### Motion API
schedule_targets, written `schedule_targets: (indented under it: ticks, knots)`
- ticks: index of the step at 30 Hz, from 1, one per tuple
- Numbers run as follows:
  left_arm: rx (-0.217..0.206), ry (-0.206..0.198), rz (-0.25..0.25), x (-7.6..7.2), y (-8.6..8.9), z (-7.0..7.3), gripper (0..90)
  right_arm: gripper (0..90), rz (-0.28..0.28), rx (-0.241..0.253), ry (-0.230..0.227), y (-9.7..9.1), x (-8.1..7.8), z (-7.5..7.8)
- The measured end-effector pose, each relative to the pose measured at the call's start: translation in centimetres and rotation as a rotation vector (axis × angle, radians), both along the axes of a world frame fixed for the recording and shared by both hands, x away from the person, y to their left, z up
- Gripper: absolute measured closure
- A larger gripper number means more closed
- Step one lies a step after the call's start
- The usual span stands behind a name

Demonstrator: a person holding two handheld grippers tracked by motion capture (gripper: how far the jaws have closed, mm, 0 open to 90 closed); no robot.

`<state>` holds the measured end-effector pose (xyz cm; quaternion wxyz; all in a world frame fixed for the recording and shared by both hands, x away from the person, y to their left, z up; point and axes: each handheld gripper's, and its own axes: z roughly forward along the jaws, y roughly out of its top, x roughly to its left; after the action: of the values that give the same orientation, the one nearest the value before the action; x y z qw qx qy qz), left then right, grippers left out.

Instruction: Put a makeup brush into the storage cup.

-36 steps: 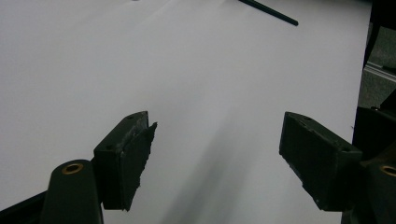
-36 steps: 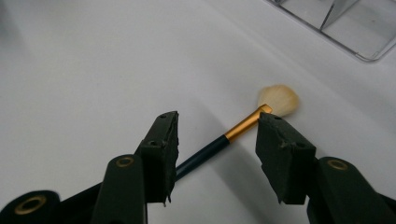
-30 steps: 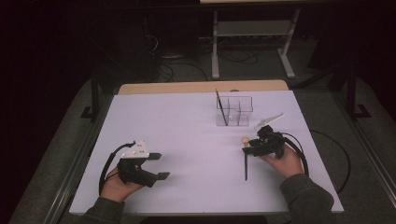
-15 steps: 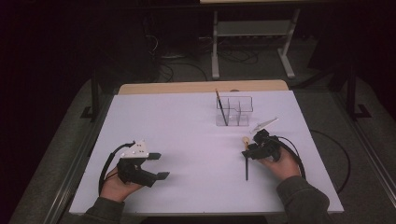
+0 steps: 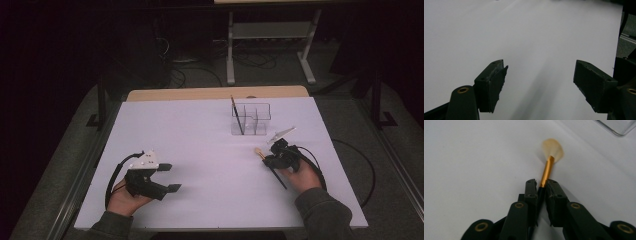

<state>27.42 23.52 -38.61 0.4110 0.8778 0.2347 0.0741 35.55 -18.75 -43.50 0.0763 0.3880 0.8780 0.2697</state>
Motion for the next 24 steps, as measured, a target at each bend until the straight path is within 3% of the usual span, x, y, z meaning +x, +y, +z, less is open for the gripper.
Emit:
schedule_targets:
  ticks: [13,24]
  knots:
    - [-0.002,0.005,0.0,0.0,-0.1,-0.1,24.5,83.3,-0.004,0.063,0.068,-1.0,0.8,0.1]
    - [-0.004,0.001,-0.005,0.0,-0.2,-0.1,24.5,83.3,0.062,0.094,0.083,-1.1,0.3,1.5]
